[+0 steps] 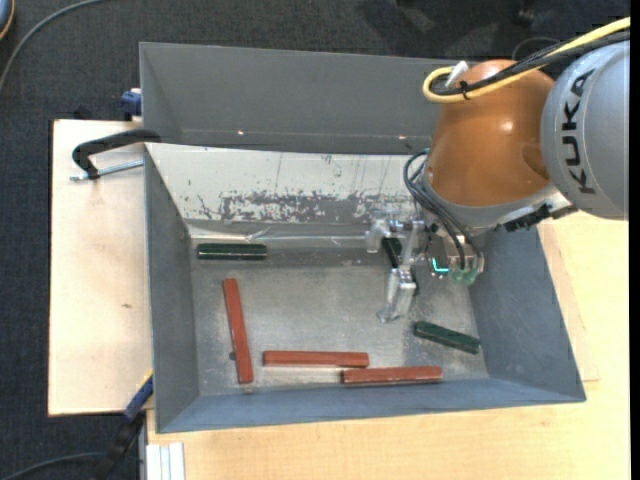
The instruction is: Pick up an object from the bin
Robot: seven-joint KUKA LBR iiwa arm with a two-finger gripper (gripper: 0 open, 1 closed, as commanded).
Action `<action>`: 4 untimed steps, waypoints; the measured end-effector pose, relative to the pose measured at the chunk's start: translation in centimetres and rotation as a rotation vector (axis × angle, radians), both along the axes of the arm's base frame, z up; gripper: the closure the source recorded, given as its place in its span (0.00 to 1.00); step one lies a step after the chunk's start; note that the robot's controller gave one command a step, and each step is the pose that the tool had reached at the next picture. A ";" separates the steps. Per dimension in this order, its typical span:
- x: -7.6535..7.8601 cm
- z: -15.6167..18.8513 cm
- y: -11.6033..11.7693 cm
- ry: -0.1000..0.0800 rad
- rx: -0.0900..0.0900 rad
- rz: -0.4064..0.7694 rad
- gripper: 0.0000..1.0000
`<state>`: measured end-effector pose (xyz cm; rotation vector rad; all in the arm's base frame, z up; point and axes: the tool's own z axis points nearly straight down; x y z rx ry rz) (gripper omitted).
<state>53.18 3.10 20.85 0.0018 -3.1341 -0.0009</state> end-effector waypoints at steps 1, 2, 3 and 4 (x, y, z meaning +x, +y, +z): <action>-4.4 -13.3 4.4 0.002 0.001 0.107 0.00; -4.1 -12.9 4.3 -0.007 0.001 0.103 1.00; -3.4 4.1 4.9 -0.023 0.002 0.126 1.00; -3.0 7.8 5.3 -0.017 0.002 0.387 1.00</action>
Offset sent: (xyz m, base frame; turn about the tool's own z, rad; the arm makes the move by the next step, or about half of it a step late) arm -0.0412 0.0420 -0.1289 -0.1029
